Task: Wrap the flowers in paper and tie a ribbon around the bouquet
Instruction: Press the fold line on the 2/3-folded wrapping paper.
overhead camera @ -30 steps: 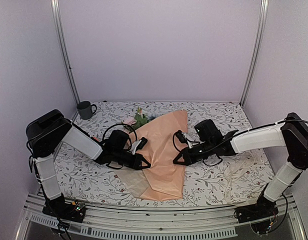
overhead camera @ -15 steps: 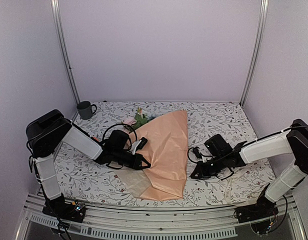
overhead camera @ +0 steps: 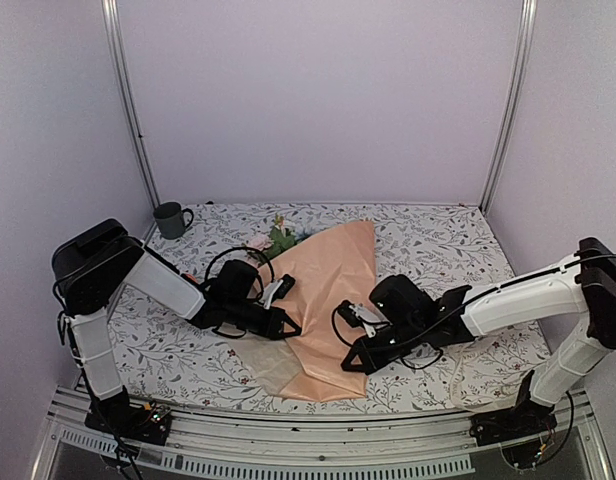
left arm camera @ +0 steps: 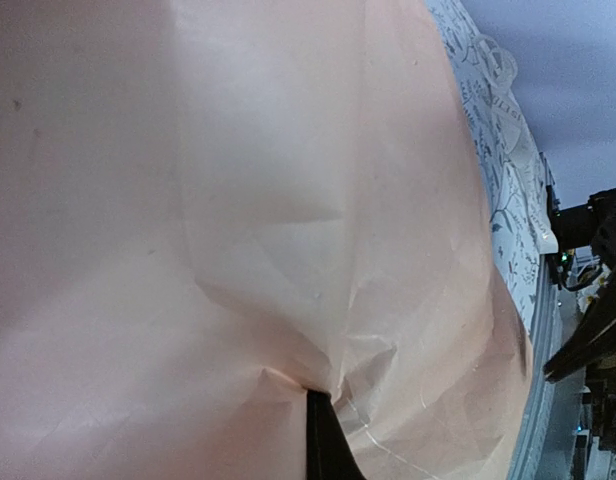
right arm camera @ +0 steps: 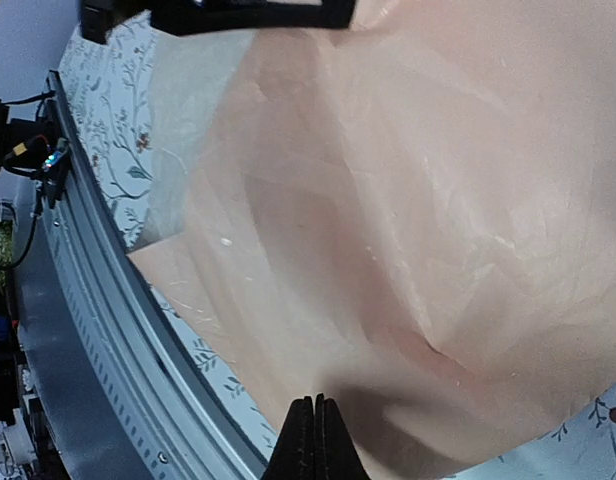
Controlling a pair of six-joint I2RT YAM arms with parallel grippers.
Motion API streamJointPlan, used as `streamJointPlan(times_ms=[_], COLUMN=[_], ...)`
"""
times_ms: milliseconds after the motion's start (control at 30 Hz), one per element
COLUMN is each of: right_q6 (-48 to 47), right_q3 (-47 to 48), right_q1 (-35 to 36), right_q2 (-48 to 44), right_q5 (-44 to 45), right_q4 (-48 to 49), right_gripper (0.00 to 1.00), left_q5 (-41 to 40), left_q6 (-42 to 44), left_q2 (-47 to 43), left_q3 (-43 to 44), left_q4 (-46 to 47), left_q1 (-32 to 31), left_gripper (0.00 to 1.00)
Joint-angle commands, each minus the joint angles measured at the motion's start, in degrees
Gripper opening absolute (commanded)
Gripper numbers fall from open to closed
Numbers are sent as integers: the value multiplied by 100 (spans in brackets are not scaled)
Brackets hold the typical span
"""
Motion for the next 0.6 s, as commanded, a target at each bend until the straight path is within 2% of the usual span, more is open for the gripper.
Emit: streamJointPlan(times_ms=[0, 100, 300, 433, 567], right_q6=[180, 396, 700, 588, 221], right_q3=[-342, -765, -1354, -1027, -268], right_q1=[6, 22, 44, 41, 45], right_q2=[572, 493, -661, -1105, -940], right_q5=[-188, -189, 116, 275, 339], right_q4=[27, -114, -1036, -1586, -1497], right_gripper=[0, 0, 0, 1, 2], left_q5=[-161, -149, -147, -143, -130], left_q6=[80, 86, 136, 147, 128], left_q2=[161, 164, 179, 195, 209], left_q3=[-68, -58, -31, -9, 4], left_q4=[-431, -437, -518, -534, -539], left_q1=[61, 61, 61, 61, 52], left_gripper=[0, 0, 0, 0, 0])
